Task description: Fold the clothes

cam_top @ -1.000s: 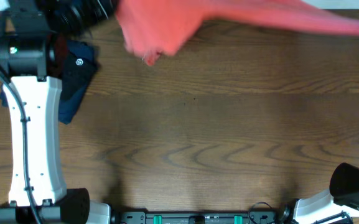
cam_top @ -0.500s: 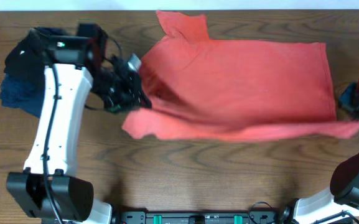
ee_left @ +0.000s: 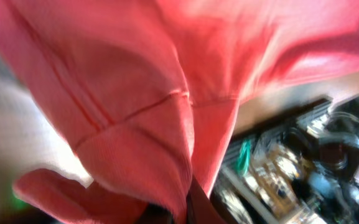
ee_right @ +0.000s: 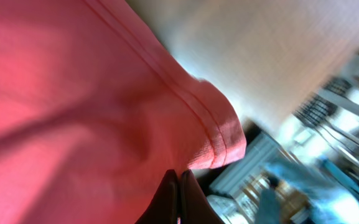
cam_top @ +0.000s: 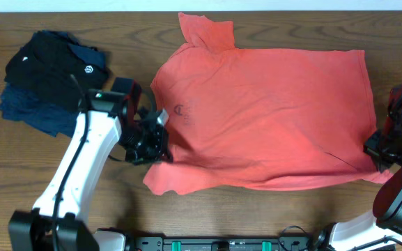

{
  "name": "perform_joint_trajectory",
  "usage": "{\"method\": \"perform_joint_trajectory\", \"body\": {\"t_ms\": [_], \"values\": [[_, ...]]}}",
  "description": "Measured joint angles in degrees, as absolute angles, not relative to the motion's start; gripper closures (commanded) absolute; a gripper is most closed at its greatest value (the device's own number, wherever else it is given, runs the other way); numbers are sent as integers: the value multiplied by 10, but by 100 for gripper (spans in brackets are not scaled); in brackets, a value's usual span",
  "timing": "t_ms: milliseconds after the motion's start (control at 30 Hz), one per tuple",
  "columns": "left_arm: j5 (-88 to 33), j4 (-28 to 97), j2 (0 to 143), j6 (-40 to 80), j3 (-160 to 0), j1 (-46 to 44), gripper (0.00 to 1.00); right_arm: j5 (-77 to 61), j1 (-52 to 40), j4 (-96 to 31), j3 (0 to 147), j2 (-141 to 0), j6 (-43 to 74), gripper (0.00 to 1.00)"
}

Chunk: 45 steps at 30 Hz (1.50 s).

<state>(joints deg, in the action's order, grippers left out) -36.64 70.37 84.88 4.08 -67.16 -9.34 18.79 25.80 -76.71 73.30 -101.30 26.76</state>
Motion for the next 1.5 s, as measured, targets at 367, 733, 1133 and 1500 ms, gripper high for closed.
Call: {"method": "perform_joint_trajectory", "body": {"t_ms": [367,733,1133,1500], "values": [[-337,321,869,161,-672,-93,94,55,258,-480,732,-1013,236,99],[-277,202,998,229,-672,-94,94,6,225,-334,732,-1013,206,99],[-240,174,1013,241,-672,-92,42,16,216,-320,732,-1044,191,50],[-210,341,1009,241,-672,-51,42,121,232,-470,707,-1056,223,47]]}}
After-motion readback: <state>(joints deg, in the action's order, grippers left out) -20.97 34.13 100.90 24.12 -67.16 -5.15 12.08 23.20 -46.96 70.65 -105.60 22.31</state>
